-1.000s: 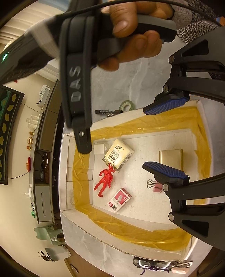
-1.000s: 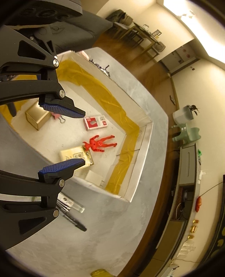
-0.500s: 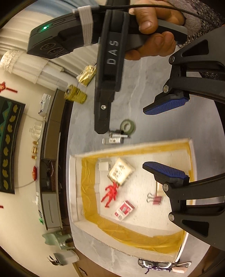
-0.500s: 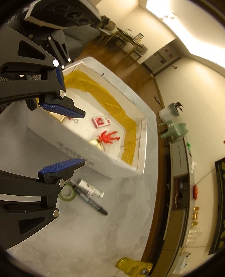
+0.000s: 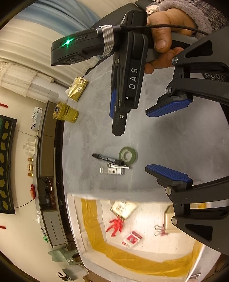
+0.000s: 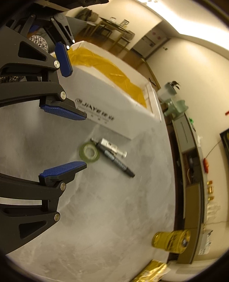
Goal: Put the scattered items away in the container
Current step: 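Move both grippers back toward the black marker and green tape roll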
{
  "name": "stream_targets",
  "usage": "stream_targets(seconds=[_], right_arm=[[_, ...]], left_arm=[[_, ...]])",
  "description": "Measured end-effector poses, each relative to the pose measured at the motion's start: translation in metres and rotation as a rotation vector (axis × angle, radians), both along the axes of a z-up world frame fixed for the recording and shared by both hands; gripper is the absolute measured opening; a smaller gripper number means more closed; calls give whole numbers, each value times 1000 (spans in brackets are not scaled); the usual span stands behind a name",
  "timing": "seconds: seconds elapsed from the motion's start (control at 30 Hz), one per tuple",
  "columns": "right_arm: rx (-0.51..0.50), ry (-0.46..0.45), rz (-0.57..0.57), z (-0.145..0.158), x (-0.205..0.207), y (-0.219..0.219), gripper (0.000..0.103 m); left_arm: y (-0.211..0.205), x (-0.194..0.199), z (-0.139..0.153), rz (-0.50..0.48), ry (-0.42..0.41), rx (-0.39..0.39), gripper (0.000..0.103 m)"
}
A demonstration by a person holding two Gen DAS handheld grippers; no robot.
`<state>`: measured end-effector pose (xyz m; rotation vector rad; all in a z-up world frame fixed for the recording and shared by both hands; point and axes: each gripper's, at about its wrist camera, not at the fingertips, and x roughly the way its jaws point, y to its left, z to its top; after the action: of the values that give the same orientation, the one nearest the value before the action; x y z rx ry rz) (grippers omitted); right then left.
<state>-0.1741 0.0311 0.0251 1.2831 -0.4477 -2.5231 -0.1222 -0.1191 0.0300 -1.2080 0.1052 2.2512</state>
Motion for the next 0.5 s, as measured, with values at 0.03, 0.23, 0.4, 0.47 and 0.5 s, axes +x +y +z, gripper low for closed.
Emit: stream_targets(seconds=[0.03, 0.23, 0.4, 0.47, 0.5], right_arm=[[-2, -2, -5, -2, -1, 4, 52], [12, -25, -28, -15, -17, 15, 51], [22, -39, -23, -24, -42, 16, 51], [2, -62, -29, -31, -55, 20, 51], [-8, -75, -30, -34, -62, 21, 51]], left_arm=[[5, -2, -3, -1, -3, -2, 58], [29, -24, -24, 15, -20, -11, 58], [42, -47, -46, 52, -40, -16, 58], [47, -55, -56, 70, -42, -26, 58], [47, -59, -61, 80, -46, -29, 58]])
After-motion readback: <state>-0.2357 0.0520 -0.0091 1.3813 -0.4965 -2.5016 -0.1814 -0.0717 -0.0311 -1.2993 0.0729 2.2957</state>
